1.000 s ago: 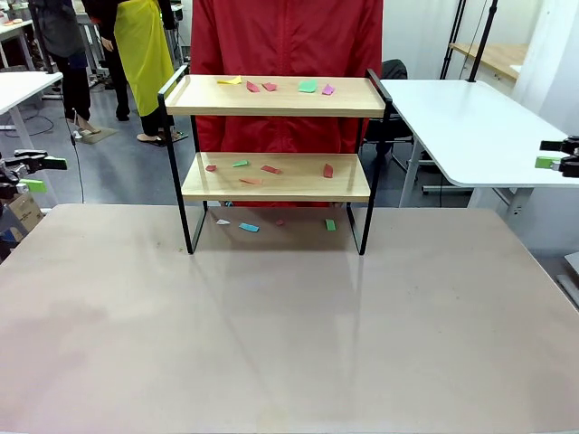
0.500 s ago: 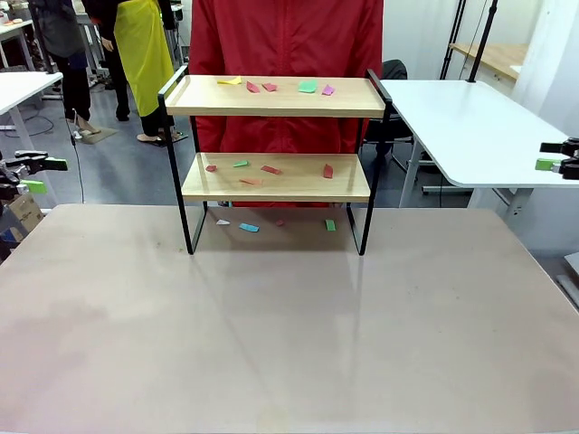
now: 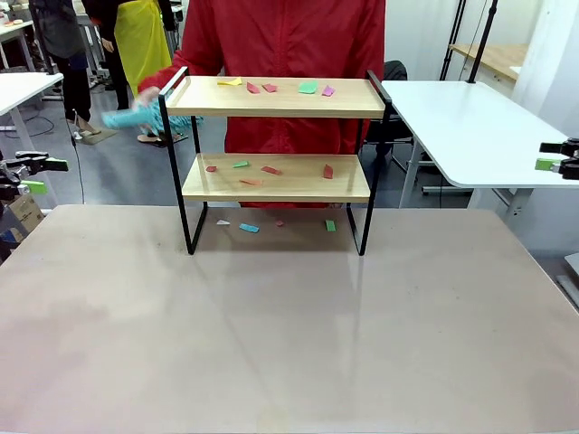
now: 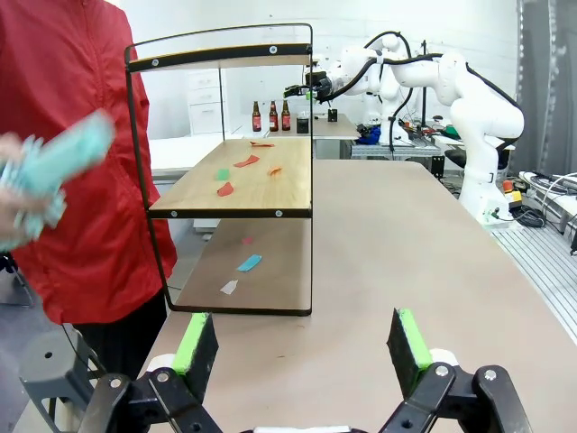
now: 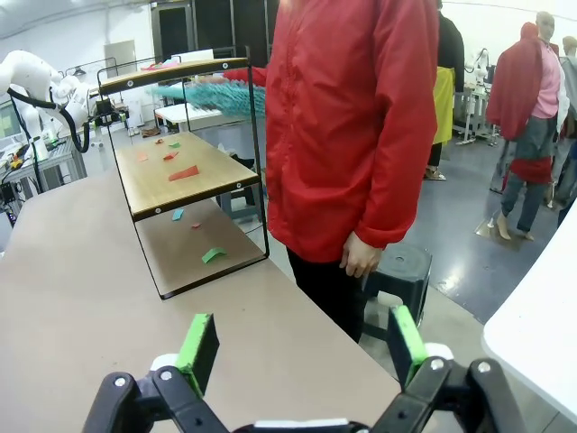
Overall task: Clean the shelf.
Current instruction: Pick up the Duster handed by the human.
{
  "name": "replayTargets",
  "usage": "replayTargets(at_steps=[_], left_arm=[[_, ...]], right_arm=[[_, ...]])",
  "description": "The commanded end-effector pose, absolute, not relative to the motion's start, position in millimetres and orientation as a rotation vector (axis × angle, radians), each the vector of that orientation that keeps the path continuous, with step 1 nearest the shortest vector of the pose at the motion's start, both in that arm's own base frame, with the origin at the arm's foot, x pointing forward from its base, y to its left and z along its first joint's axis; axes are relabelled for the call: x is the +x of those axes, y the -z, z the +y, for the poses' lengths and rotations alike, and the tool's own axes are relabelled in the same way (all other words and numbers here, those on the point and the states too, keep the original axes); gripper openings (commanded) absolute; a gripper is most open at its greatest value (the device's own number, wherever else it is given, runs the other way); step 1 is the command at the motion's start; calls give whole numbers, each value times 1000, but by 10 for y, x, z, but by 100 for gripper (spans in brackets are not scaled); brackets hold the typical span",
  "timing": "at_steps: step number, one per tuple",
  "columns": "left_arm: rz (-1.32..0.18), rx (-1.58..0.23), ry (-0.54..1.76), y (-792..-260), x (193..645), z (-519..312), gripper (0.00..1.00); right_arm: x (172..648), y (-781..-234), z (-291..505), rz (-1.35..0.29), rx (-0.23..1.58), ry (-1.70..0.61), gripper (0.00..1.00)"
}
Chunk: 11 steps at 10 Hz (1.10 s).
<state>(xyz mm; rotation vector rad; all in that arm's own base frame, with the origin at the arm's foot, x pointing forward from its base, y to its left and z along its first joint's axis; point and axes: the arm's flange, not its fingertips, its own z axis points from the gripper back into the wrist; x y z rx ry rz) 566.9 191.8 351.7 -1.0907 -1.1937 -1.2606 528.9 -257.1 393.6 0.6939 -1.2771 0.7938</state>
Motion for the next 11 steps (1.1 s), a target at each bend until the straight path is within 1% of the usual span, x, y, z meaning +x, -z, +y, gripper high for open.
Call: replayTargets(at_steps=[1,11], left_arm=[[-1192,-1092,1265,-3530,5663,1908,100],[-1192,-1092,1265,-3530,5663,1908,100]], right_arm=[[5300,-4004,-2531,-1267,686,-787,100],[5300,-4004,-2531,-1267,686,-787,100]])
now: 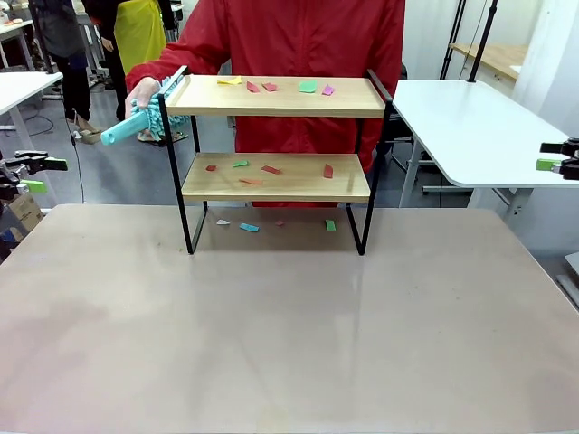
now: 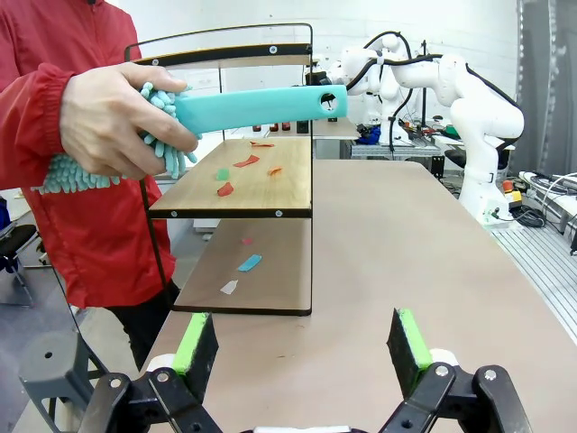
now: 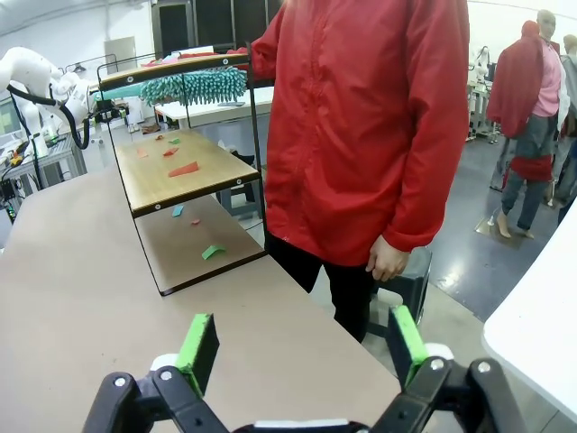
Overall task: Clean the shelf.
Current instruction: Pick up the Duster handed by the human.
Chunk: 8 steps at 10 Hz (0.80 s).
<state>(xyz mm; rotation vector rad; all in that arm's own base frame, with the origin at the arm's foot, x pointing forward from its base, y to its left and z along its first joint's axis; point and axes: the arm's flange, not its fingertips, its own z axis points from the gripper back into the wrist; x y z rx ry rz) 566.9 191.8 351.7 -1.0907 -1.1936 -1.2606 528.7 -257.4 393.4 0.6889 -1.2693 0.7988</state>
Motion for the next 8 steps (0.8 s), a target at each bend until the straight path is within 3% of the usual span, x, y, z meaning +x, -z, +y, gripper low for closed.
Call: replayTargets(at_steps=[1,4,8], left_arm=[[-1192,-1092,1265,-3530,5663,1908,100],[-1194,-1091,1261,-3517,5669,1918,100],[-1000,-922,1097,-4912,5597,1673,100]], right_arm=[[5300,-4004,-2531,-1267,686,-787,100],[5300,-4004,-2531,-1267,686,-787,100],[5300,-4004,-2531,-1267,686,-787,100]])
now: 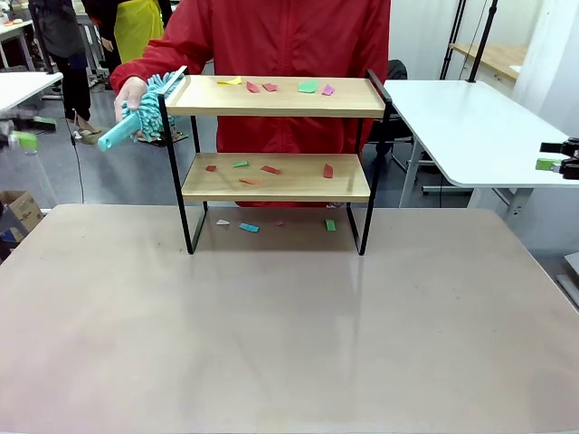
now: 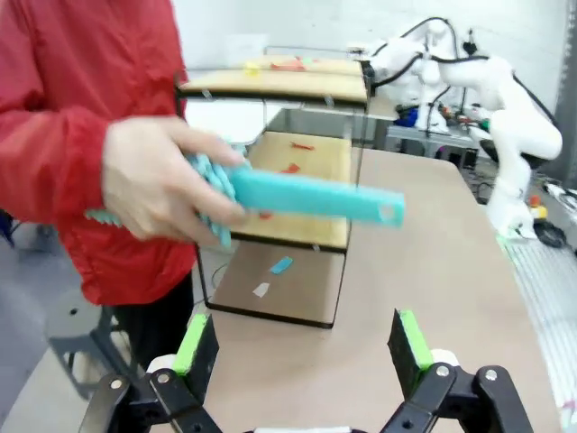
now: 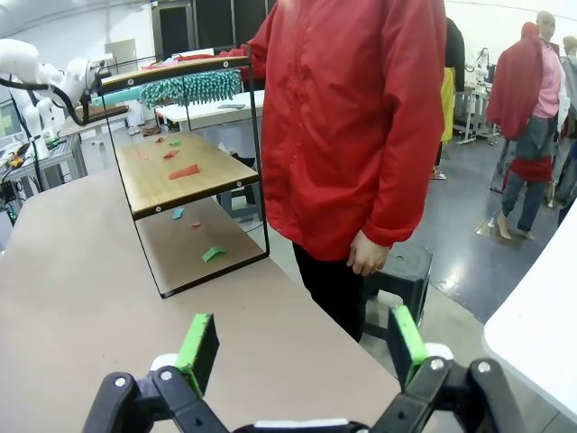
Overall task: Clean the shelf.
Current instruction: Pick up the Duster handed by the human.
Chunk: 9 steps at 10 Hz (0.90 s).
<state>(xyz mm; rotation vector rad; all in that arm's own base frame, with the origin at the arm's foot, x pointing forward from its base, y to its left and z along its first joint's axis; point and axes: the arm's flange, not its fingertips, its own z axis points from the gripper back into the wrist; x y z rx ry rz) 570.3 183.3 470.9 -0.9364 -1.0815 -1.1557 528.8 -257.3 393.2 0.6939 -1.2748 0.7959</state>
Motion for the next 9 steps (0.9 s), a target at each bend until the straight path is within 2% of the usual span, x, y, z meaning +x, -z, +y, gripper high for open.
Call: replayTargets(at_steps=[1,2,4,5,9], left_arm=[[-930,-911,1026,-5186,5549,1544,100],[-855,-881,964,-5478,5457,1348,100],[-764,-714,984,-5972,5154,1146,100],[-700,-599,893,-6216,4985,1053,100],[-554,-422,727,-6467,4625,468,100]], right_arm=[[5300,-4004,-2531,-1267,686,-787,100],[5300,-4004,-2531,-1267,686,-787,100],[5300,-4004,-2531,-1267,686,-787,100],[5300,-4004,-2531,-1267,686,-787,100],[5300,-4004,-2531,-1267,686,-787,100]])
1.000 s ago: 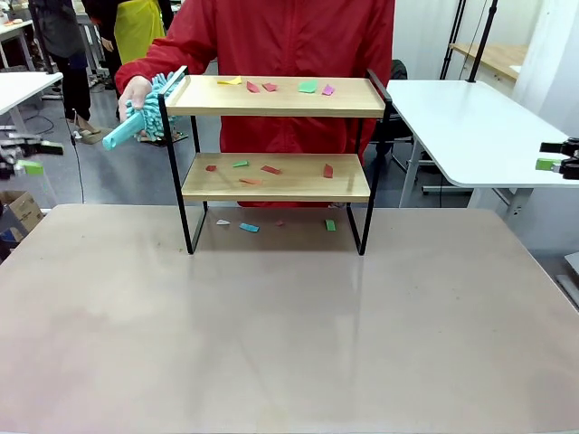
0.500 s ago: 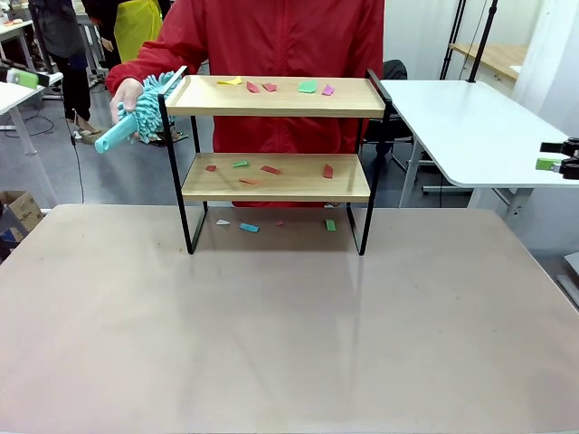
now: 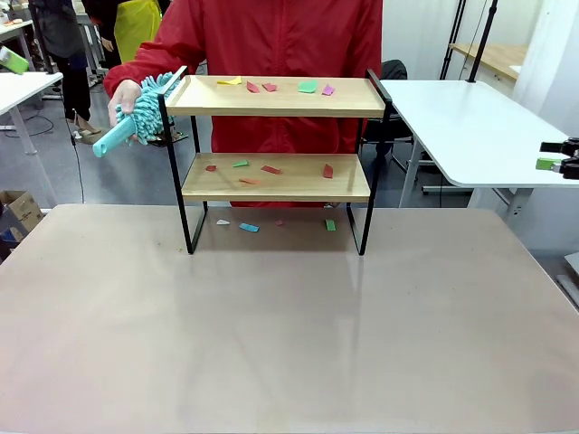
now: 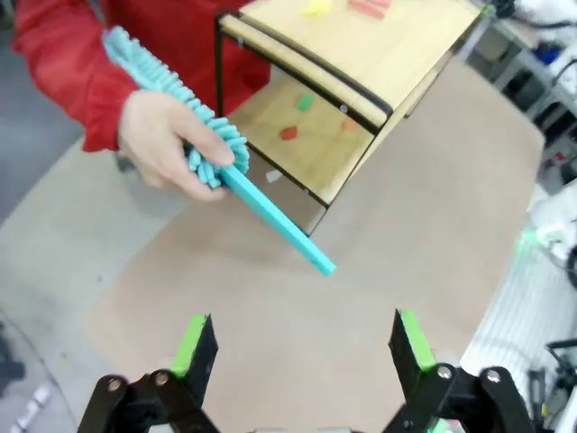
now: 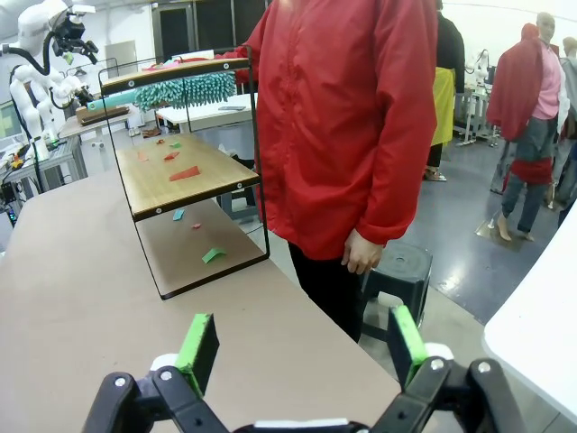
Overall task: Clean the shelf.
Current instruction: Pick up the Duster handed by the human.
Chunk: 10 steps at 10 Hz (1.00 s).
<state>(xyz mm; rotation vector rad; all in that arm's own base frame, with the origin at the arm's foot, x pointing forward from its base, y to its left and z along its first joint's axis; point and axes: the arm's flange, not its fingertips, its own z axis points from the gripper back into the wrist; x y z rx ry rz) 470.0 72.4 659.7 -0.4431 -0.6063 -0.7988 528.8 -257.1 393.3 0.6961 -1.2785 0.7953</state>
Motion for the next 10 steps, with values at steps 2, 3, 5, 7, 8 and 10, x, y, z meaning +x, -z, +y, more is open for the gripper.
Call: replayTargets(at_steps=[2,3,5,7,8,10], left_arm=[[-457,-391,693,-6433,4683,166,100],[-413,-367,617,-6399,4776,59,100],[-405,-381,541,-6302,4932,29,100],[-416,-381,644,-6332,4767,-15,100],[-416,-381,644,-6332,4767,-15,100],[-443,-280,521,-6228,4807,-194,100]], right_arm=[[5300,-4004,-2531,-1267,686,-787,100],[5300,-4004,-2531,-1267,686,-787,100],[5300,-4004,-2531,-1267,686,-787,100],[5300,-4004,-2531,-1267,686,-787,100],[5300,-4004,-2531,-1267,686,-787,100],[5300,-4004,-2531,-1267,686,-787,100]])
